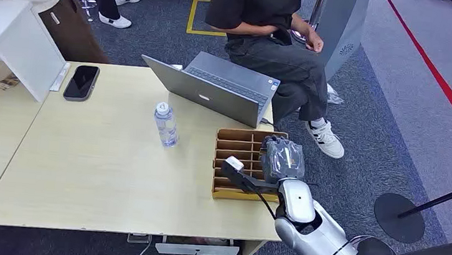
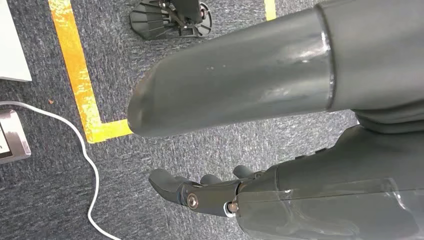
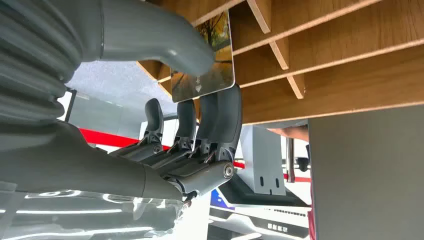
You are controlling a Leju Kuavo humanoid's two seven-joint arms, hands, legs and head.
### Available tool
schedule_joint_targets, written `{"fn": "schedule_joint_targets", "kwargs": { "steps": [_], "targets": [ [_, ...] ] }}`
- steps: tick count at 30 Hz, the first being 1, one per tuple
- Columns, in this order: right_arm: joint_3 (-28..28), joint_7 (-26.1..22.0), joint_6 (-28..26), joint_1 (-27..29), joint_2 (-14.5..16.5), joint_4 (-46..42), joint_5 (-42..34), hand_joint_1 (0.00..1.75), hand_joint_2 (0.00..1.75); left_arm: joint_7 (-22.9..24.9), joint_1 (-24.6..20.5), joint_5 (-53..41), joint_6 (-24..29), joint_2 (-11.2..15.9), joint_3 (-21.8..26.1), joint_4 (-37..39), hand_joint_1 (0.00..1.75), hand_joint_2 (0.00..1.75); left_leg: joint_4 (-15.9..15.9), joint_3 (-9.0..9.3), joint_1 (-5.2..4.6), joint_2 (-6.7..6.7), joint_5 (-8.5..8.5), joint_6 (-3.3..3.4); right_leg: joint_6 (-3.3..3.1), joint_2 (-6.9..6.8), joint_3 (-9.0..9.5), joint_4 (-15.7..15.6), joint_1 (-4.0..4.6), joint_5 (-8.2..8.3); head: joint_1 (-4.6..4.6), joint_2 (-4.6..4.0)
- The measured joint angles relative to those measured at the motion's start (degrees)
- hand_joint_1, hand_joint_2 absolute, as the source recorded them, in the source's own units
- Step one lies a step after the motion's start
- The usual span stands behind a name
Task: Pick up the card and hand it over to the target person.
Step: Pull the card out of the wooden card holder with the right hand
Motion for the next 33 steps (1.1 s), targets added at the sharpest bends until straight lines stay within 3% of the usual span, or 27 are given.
{"fn": "schedule_joint_targets", "kwargs": {
  "steps": [24,33],
  "targets": [
    [-0.06,0.39,0.87,-0.40,-0.64,-1.98,-0.26,1.66,1.75,-0.19,0.11,0.25,0.13,-0.07,0.27,-0.03,0.00,0.00,0.05,-0.03,0.01,-0.04,-0.02,-0.01,0.01,-0.03,-0.03,0.04,0.00,-0.03,0.00,0.00],
    [-0.09,0.72,4.36,-1.23,-4.56,-12.98,-0.69,1.71,1.75,-1.17,0.70,0.62,-0.28,0.50,0.76,-0.11,0.00,0.00,0.07,-0.07,-0.02,-0.01,-0.03,0.01,0.00,-0.02,-0.08,0.08,-0.02,-0.04,0.00,0.00]
  ]
}}
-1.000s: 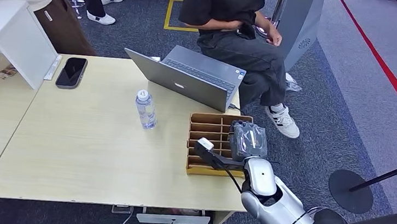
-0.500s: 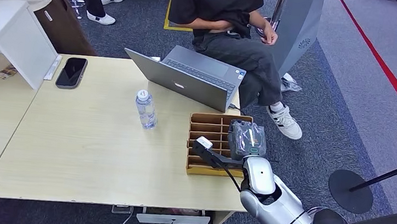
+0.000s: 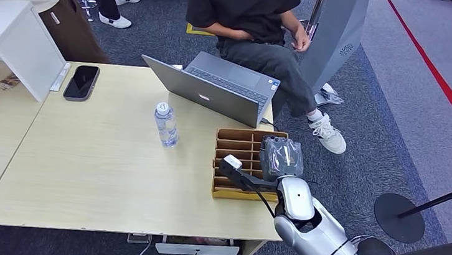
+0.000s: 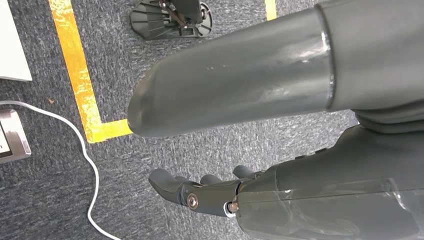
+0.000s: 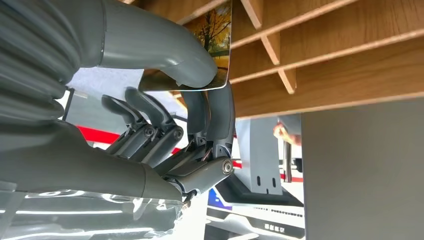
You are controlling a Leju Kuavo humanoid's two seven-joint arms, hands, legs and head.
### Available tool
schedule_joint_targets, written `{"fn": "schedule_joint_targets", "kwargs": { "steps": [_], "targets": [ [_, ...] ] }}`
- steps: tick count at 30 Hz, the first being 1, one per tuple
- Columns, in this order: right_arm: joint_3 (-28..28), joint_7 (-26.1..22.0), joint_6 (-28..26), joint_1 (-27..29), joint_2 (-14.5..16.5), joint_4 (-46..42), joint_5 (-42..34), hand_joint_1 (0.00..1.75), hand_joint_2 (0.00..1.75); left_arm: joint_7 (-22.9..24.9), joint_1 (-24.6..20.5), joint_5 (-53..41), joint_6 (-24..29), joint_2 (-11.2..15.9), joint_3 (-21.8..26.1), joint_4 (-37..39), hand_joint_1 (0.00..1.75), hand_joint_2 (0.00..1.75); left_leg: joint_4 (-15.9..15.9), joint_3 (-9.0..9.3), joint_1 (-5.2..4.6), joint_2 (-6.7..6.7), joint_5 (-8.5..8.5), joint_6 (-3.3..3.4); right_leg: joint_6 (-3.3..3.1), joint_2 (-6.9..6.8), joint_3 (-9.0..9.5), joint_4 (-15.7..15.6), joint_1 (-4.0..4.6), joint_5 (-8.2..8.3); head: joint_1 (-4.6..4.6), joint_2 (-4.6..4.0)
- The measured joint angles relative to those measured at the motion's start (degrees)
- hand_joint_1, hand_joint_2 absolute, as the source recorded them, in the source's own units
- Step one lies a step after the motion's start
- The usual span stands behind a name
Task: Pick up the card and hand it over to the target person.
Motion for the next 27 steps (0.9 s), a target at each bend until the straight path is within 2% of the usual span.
{"fn": "schedule_joint_targets", "kwargs": {
  "steps": [8,27],
  "targets": [
    [-0.11,0.17,1.42,-0.24,-1.02,-4.11,-0.68,1.70,1.75,-0.30,0.25,0.25,0.07,-0.01,0.30,0.01,0.00,0.00,0.01,-0.01,0.00,-0.01,-0.01,-0.01,0.00,0.00,0.00,0.01,0.00,-0.01,0.00,0.00],
    [-1.84,0.27,1.31,-3.04,-1.84,-5.25,-2.10,1.68,1.75,-0.36,0.10,-0.02,0.03,0.06,0.03,0.05,0.00,0.00,0.02,-0.01,0.01,-0.04,0.00,-0.02,0.01,-0.02,0.00,0.01,0.01,0.00,0.00,0.00]
  ]
}}
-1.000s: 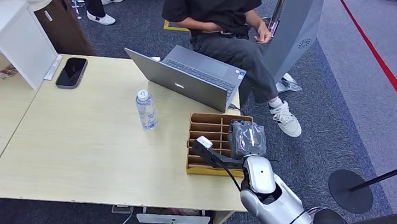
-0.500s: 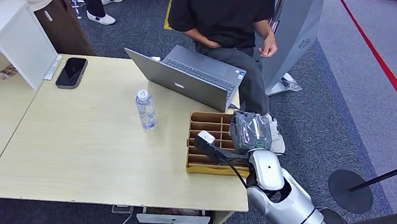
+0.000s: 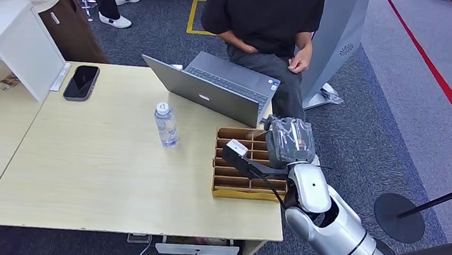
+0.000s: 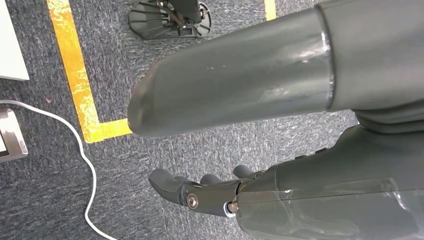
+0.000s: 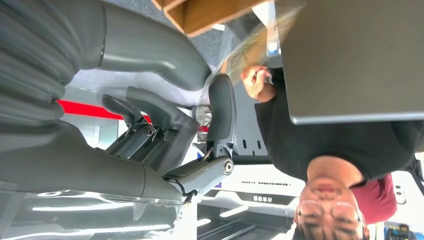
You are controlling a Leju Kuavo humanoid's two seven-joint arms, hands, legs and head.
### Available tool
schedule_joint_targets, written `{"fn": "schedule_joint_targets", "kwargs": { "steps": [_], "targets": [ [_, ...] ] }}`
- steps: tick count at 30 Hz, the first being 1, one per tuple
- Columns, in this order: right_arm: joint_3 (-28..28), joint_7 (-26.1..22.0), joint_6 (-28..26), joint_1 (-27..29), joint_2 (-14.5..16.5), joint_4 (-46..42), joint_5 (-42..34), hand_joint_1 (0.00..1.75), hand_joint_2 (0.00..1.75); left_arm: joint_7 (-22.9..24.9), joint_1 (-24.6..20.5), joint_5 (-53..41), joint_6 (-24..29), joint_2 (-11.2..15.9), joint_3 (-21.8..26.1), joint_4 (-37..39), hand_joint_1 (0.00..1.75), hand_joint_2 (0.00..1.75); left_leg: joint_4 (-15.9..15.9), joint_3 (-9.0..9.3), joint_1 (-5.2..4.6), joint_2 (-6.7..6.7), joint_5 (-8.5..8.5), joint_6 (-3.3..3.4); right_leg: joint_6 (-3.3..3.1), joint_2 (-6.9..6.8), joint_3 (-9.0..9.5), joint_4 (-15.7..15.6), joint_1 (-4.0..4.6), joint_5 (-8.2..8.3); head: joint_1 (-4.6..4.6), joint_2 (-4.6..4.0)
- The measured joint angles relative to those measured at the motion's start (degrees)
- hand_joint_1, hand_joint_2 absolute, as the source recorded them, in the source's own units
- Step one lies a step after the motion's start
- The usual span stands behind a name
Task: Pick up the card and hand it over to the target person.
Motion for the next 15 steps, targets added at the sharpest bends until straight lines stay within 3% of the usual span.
{"fn": "schedule_joint_targets", "kwargs": {
  "steps": [15],
  "targets": [
    [-0.81,-0.37,-2.03,-3.50,-0.08,5.26,-3.60,1.64,1.75,0.48,-0.59,-0.73,-0.40,-0.08,-0.74,0.06,0.00,0.00,-0.04,0.03,0.00,-0.01,0.02,0.00,-0.01,-0.01,0.03,-0.04,0.00,0.02,0.00,0.00]
  ]
}}
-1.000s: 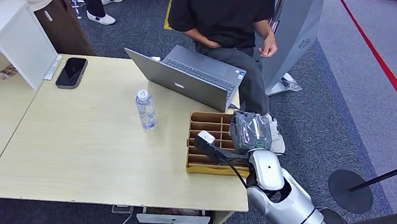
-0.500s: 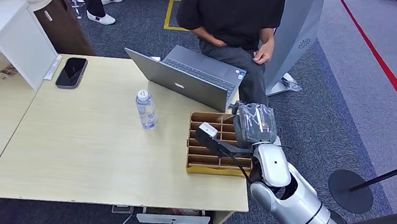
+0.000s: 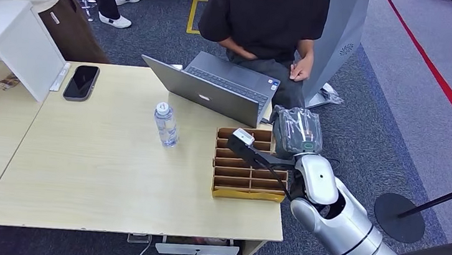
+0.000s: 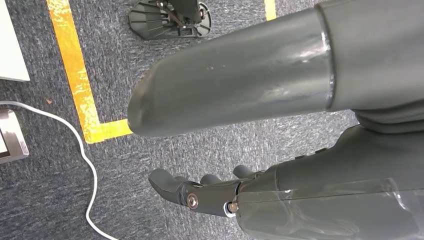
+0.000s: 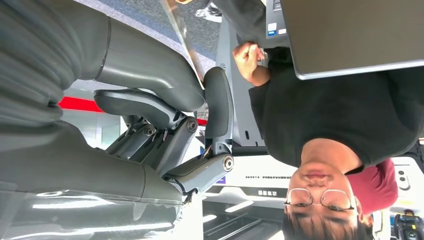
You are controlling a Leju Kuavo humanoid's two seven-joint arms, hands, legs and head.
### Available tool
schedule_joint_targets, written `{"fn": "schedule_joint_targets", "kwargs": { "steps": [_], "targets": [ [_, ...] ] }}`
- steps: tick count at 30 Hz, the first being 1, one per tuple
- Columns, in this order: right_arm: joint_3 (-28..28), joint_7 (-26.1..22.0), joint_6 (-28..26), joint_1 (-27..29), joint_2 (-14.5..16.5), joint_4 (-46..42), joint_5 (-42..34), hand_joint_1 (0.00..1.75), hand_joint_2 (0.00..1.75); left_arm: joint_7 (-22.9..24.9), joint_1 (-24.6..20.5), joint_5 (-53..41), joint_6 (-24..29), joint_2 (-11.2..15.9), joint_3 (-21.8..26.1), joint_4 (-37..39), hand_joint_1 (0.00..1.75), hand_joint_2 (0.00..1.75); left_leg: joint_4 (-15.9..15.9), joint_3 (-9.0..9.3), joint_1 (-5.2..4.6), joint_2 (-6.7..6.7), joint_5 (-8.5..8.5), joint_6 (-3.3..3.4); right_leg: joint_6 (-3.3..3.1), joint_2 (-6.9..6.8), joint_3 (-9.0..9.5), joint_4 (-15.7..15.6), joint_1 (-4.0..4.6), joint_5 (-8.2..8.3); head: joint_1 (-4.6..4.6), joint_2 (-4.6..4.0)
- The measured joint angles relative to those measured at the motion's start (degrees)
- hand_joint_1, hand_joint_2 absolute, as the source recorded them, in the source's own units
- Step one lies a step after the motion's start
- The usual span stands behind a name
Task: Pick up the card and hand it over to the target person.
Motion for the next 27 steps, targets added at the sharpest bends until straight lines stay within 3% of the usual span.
{"fn": "schedule_joint_targets", "kwargs": {
  "steps": [12,21,27],
  "targets": [
    [-0.63,-3.13,-6.08,-3.41,1.67,10.34,-7.91,1.61,1.75,0.87,-0.79,-0.96,-0.48,-0.16,-1.06,0.07,0.00,0.00,-0.07,0.05,0.00,0.08,0.04,0.01,-0.01,0.07,0.03,-0.09,0.01,0.07,0.00,0.00],
    [-7.54,-9.46,-25.02,-4.28,3.65,21.20,-13.83,1.74,1.75,1.59,-1.75,-2.13,-0.92,-0.89,-2.52,0.10,0.00,0.00,-0.03,0.02,0.00,0.01,0.04,0.02,0.01,0.00,0.04,-0.06,0.00,0.06,0.00,0.00],
    [-30.58,-21.43,-26.92,-0.68,12.16,21.27,2.43,1.75,1.75,1.82,-2.13,-2.79,-1.66,-1.32,-3.52,0.07,0.00,0.00,-0.02,-0.04,-0.03,0.02,0.05,0.01,0.00,0.01,-0.03,-0.03,-0.02,0.06,0.00,0.00]
  ]
}}
